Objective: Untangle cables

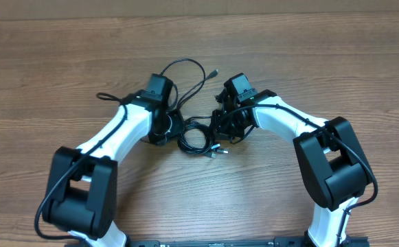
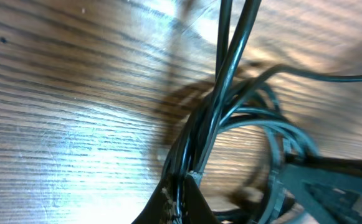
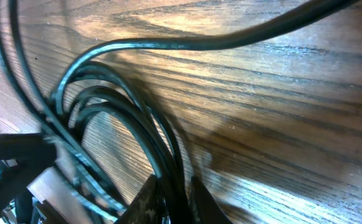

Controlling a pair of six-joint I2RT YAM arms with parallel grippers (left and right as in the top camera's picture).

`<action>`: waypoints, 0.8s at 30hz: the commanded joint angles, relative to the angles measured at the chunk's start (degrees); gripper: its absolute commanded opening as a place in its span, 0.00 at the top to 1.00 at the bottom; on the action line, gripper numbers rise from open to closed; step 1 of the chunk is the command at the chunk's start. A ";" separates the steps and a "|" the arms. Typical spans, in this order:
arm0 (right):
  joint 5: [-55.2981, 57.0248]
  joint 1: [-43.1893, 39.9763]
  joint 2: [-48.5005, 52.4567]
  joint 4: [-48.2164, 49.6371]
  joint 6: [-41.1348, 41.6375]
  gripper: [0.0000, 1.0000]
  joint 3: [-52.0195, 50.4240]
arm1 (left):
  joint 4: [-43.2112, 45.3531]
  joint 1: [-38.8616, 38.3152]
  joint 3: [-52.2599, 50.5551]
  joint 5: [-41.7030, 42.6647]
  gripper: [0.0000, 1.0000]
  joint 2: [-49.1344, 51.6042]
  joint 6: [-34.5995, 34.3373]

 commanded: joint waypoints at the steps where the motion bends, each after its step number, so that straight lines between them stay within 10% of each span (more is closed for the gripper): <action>1: 0.37 0.31 0.61 0.26 0.17 0.87 -0.55 | -0.15 1.27 1.57 5.64 0.96 -2.29 1.53; 24: 0.37 0.31 0.61 0.44 0.15 0.86 -0.55 | -6.49 1.53 1.55 -3.41 0.79 -2.27 4.24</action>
